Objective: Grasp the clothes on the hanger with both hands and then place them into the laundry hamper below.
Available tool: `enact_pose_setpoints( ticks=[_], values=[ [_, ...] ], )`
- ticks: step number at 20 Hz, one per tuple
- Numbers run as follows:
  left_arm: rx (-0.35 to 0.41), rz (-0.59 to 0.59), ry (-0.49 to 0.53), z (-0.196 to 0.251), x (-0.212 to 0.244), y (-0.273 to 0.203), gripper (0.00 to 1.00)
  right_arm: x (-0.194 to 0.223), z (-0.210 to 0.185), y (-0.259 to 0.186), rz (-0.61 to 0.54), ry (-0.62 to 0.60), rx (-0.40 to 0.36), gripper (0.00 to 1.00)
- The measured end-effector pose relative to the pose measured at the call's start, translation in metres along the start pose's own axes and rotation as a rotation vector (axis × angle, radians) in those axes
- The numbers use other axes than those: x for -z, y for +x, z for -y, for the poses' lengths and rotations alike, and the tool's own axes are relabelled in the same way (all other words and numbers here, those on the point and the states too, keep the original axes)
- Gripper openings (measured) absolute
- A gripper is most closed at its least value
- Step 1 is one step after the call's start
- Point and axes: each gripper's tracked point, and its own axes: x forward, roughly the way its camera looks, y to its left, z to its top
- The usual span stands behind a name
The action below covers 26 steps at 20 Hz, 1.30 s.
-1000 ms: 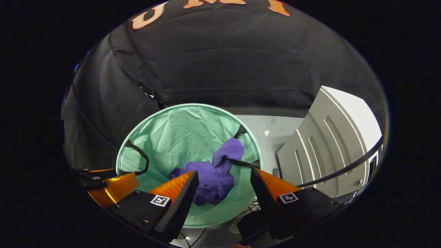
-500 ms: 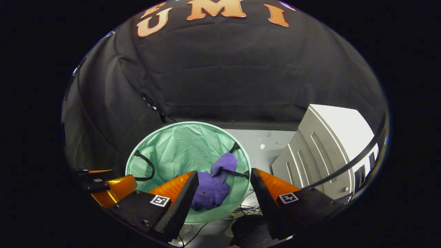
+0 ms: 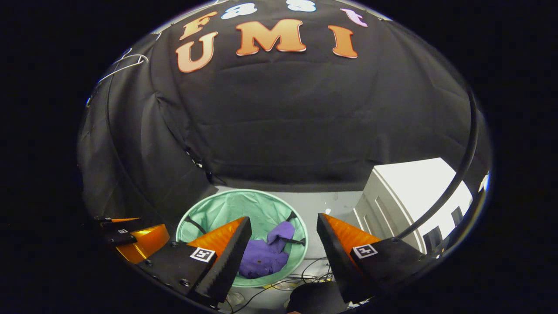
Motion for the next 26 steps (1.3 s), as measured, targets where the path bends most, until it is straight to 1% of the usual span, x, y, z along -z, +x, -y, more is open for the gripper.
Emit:
enact_pose_setpoints(
  ticks=[2, 6, 11, 15, 16, 18, 19, 21, 22, 23, 24, 25, 26],
  values=[
    [0.004, 0.063, 0.009, 0.001, -0.019, -0.013, 0.98, -0.019, 0.0, -0.013, 0.045, -0.007, 0.001, 0.99],
    [0.041, 0.16, 0.006, 0.008, -0.045, -0.041, 0.98, -0.053, -0.003, -0.046, 0.138, -0.014, -0.013, 0.99],
    [0.081, 0.281, -0.002, 0.012, -0.078, -0.084, 0.97, -0.105, -0.004, -0.09, 0.262, -0.052, -0.015, 0.98],
    [0.083, 0.402, -0.022, 0.003, -0.111, -0.115, 0.97, -0.139, -0.002, -0.119, 0.352, -0.057, -0.016, 0.98],
    [0.083, 0.451, -0.024, 0.001, -0.123, -0.123, 0.97, -0.145, -0.002, -0.126, 0.37, -0.056, -0.016, 0.89],
    [0.081, 0.52, -0.02, 0.001, -0.133, -0.133, 0.96, -0.154, 0.0, -0.137, 0.399, -0.049, -0.016, 0.89],
    [0.08, 0.538, -0.013, 0.002, -0.136, -0.134, 0.94, -0.158, 0.001, -0.142, 0.411, -0.048, -0.015, 0.89],
    [0.085, 0.561, -0.009, 0.003, -0.142, -0.141, 0.96, -0.163, 0.002, -0.148, 0.428, -0.049, -0.014, 0.89],
    [0.091, 0.573, -0.016, 0.003, -0.145, -0.146, 0.94, -0.165, 0.0, -0.151, 0.436, -0.048, -0.018, 0.89],
    [0.102, 0.589, -0.022, 0.003, -0.148, -0.153, 0.96, -0.166, 0.0, -0.153, 0.442, -0.046, -0.022, 0.89],
    [0.112, 0.602, -0.026, 0.003, -0.152, -0.159, 0.96, -0.167, 0.0, -0.155, 0.445, -0.045, -0.024, 0.93],
    [0.115, 0.608, -0.028, 0.002, -0.152, -0.162, 0.94, -0.167, -0.001, -0.155, 0.445, -0.046, -0.024, 0.96],
    [0.112, 0.611, -0.03, 0.001, -0.151, -0.165, 0.96, -0.165, -0.001, -0.154, 0.443, -0.046, -0.022, 1.0]
  ],
)
